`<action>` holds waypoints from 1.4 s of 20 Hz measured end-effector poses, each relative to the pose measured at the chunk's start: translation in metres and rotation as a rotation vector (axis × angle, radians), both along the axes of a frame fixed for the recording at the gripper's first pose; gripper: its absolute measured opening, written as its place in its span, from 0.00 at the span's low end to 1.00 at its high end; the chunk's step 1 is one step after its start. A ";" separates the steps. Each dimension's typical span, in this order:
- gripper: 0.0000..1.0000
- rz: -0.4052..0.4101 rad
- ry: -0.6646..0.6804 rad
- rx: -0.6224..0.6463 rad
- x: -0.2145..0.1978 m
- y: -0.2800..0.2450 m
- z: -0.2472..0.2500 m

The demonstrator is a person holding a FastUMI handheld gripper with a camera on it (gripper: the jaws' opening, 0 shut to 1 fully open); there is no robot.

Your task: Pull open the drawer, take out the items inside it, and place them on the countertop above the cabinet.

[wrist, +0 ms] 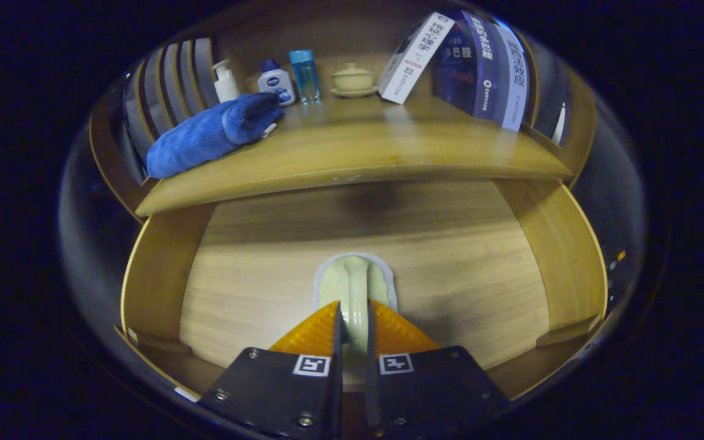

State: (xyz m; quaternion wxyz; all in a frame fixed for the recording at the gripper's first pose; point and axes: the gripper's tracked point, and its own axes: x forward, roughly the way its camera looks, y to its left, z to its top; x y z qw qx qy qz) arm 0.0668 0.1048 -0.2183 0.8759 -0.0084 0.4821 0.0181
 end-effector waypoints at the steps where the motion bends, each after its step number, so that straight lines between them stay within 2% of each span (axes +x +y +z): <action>1: 0.15 0.009 -0.018 0.011 0.000 0.003 0.006; 5: 0.15 0.021 -0.109 0.045 -0.001 0.003 0.033; 11: 0.15 0.008 -0.340 0.091 0.011 -0.006 0.098; 14: 0.15 0.037 -0.484 0.085 0.027 -0.005 0.136; 16: 0.15 0.059 -0.518 0.061 0.031 0.001 0.148; 19: 0.15 0.029 -0.571 0.110 0.041 0.014 0.162; 21: 0.15 -0.012 -0.652 0.158 0.054 0.018 0.183; 23: 0.15 -0.014 -0.732 0.183 0.063 0.023 0.213; 26: 0.15 -0.001 -0.767 0.136 0.069 0.024 0.235; 28: 0.14 -0.014 -0.754 0.084 0.080 0.017 0.229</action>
